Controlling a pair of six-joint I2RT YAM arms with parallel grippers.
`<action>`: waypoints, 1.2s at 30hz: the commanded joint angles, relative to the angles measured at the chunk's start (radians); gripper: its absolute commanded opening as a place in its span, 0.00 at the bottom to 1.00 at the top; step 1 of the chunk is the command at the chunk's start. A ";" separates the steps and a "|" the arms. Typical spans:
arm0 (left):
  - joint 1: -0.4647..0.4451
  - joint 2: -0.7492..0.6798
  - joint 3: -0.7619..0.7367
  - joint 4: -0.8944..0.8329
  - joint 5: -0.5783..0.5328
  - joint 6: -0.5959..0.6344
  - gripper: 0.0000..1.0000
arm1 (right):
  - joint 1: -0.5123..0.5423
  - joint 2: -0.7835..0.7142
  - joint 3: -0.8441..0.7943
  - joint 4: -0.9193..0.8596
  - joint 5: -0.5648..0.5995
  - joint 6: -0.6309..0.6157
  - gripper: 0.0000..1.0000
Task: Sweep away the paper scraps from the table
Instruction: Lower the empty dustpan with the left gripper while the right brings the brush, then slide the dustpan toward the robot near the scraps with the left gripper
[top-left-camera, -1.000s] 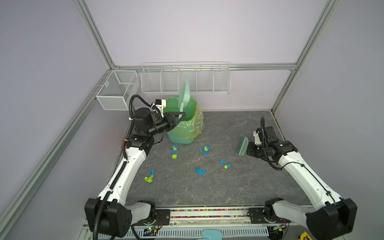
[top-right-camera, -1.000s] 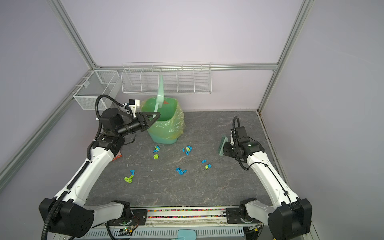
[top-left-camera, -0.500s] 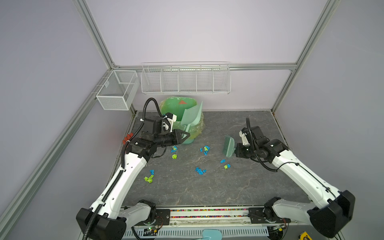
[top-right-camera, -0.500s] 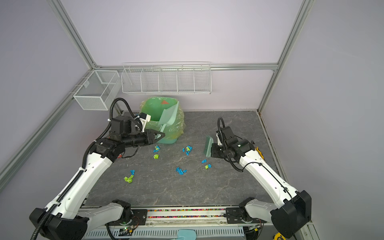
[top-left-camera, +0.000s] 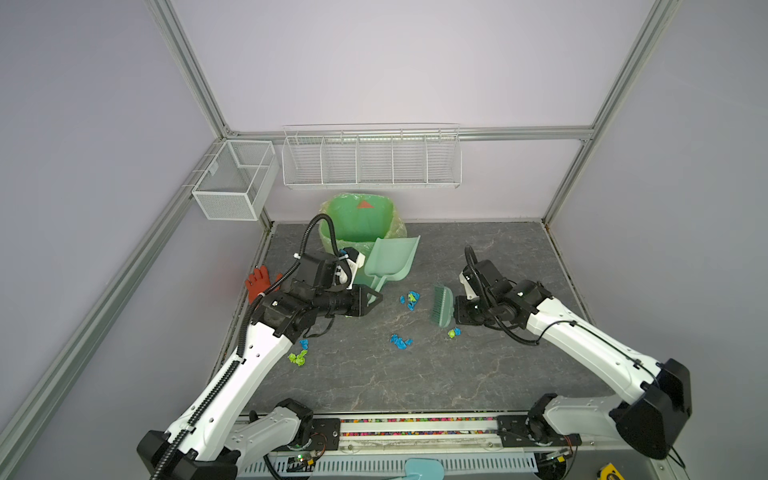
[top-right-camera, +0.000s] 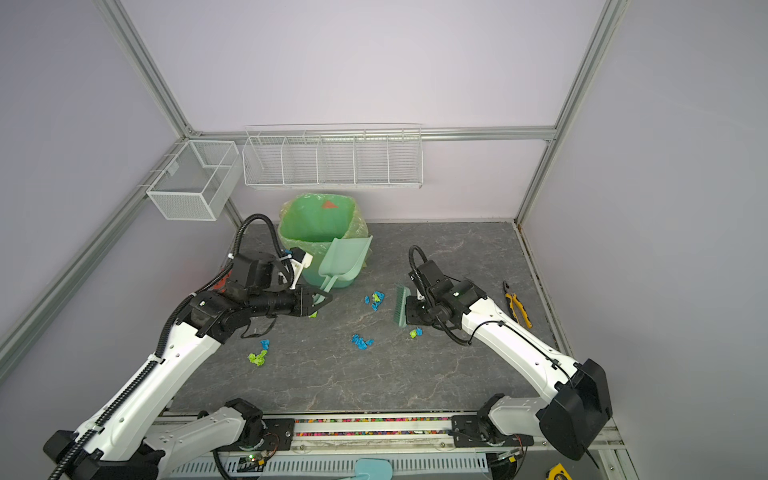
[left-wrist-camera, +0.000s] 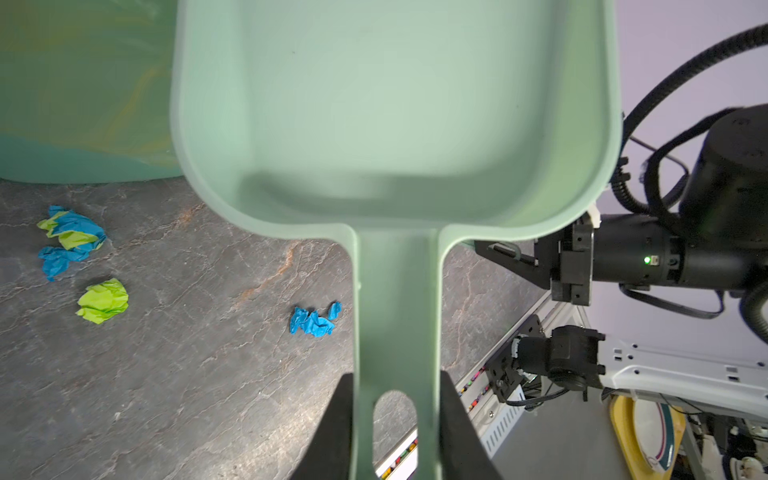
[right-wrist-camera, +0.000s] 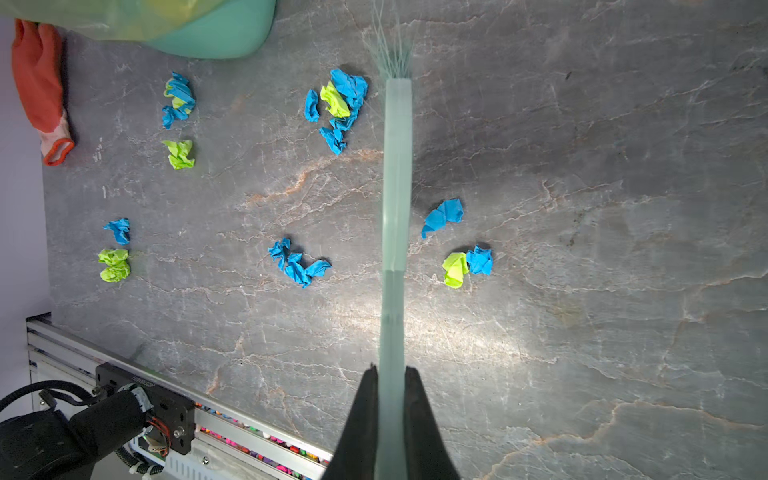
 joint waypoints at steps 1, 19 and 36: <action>-0.036 -0.015 -0.029 -0.042 -0.060 0.025 0.00 | 0.005 0.019 -0.019 -0.009 0.006 0.010 0.07; -0.192 0.091 -0.043 -0.037 -0.167 0.056 0.00 | -0.112 -0.099 -0.138 -0.162 0.070 -0.065 0.07; -0.285 0.278 0.061 0.007 -0.244 0.095 0.00 | -0.193 -0.270 -0.044 -0.282 0.060 -0.136 0.07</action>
